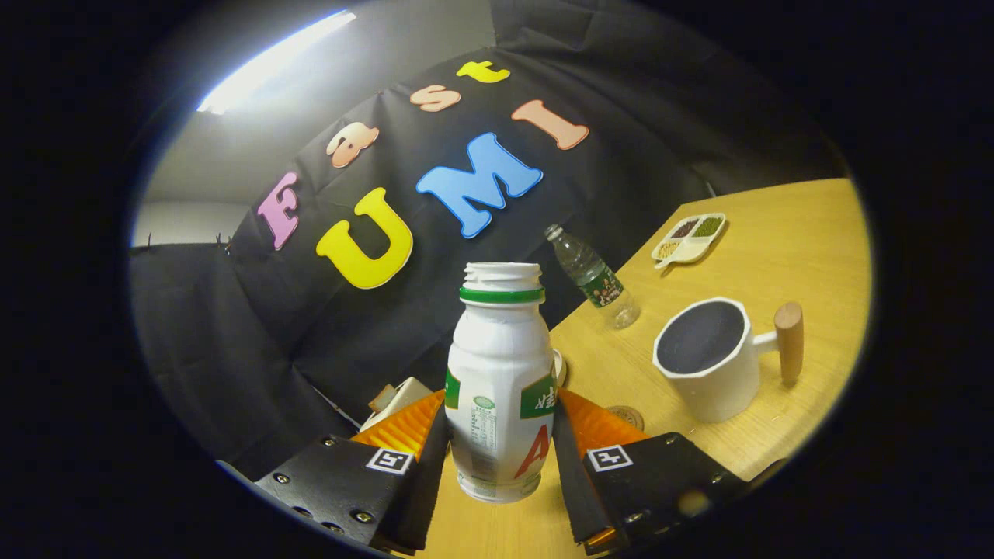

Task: Take the bottle from table, then pour the juice into the cup, finally place the bottle on the coaster

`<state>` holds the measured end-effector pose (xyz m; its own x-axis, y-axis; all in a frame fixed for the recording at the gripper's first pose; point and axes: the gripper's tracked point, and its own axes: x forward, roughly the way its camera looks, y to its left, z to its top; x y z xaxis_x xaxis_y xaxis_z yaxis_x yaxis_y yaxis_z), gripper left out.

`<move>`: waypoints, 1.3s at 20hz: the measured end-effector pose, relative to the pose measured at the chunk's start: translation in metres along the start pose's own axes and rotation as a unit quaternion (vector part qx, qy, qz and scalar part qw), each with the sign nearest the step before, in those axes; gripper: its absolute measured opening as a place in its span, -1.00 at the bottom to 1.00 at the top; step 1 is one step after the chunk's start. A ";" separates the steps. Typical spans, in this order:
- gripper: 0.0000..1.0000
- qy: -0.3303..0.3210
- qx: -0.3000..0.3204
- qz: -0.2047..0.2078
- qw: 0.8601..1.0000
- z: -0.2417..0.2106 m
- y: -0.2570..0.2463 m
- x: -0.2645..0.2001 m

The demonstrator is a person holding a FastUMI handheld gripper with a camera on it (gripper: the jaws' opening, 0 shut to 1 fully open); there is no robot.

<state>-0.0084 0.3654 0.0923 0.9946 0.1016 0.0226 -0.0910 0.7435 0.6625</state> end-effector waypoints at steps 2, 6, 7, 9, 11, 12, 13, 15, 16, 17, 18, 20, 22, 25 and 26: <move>0.33 -0.002 -0.037 0.000 0.999 0.004 0.006 0.001; 0.33 -0.003 -0.146 -0.024 0.989 0.009 0.005 0.002; 0.33 -0.003 -0.175 -0.036 0.984 0.010 0.001 0.002; 0.33 -0.006 -0.232 -0.054 0.971 0.016 -0.002 0.004; 0.34 -0.011 -0.267 -0.055 0.962 0.017 0.004 0.004; 0.34 -0.016 -0.281 -0.057 0.958 0.017 0.005 0.004; 0.34 -0.020 -0.296 -0.062 0.953 0.018 0.003 0.005; 0.34 -0.028 -0.310 -0.058 0.948 0.017 0.005 0.007; 0.33 -0.032 -0.308 -0.051 0.949 0.016 0.008 0.009; 0.33 -0.034 -0.301 -0.044 0.952 0.015 0.008 0.012; 0.34 -0.035 -0.296 -0.039 0.954 0.013 0.008 0.014; 0.33 -0.028 -0.295 -0.047 0.954 0.010 -0.002 0.019; 0.33 -0.019 -0.294 -0.051 0.954 0.004 -0.011 0.026; 0.34 -0.008 -0.307 -0.062 0.950 -0.001 -0.028 0.038; 0.34 -0.004 -0.310 -0.065 0.949 -0.003 -0.031 0.043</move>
<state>0.0367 0.3483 0.0705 0.9996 -0.0204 -0.0216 0.0223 0.9955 0.0926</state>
